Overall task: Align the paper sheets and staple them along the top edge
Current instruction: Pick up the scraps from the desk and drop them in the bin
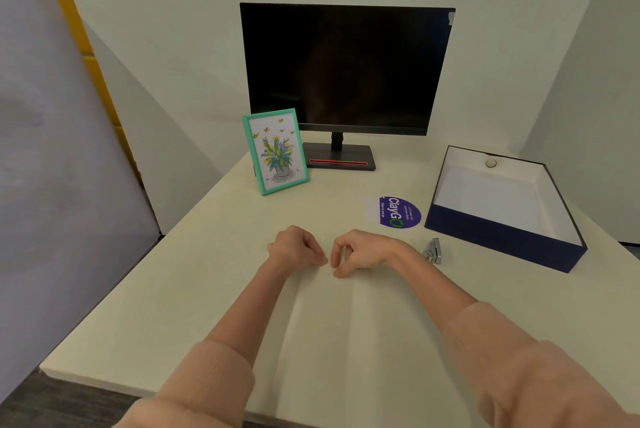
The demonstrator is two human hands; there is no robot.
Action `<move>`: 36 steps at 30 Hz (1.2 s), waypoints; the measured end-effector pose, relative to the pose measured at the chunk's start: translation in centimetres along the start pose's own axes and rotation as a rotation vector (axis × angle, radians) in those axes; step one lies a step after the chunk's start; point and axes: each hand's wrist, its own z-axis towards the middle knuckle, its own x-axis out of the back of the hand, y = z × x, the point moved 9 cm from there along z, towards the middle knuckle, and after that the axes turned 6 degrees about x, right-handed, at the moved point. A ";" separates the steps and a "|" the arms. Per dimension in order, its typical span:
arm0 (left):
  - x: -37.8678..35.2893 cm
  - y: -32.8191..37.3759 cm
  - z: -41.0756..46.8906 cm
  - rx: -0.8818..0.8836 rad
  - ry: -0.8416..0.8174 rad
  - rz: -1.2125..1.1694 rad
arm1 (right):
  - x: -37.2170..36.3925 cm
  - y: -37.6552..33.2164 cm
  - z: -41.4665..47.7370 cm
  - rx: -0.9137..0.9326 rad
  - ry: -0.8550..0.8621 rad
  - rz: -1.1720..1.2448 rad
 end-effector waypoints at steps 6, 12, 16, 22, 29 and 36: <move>-0.4 0.8 -0.2 -0.034 -0.104 0.121 | -0.2 -0.5 -0.1 -0.007 -0.057 -0.067; -0.5 0.6 -1.0 -0.132 -0.106 0.078 | -0.5 0.0 -0.7 -0.031 -0.093 -0.083; 0.6 0.0 -1.5 -0.182 -0.046 -0.139 | -0.1 0.5 -1.3 -0.016 -0.035 0.033; 1.1 -0.3 -1.8 -0.170 -0.028 -0.166 | -0.4 0.4 -1.2 -0.009 -0.011 0.054; 1.4 -0.5 -2.1 -0.180 -0.068 -0.134 | 0.3 0.6 -1.5 0.039 0.135 0.203; 0.6 0.4 -3.1 -0.222 -0.130 -0.124 | 0.6 0.9 -1.8 0.059 0.244 0.246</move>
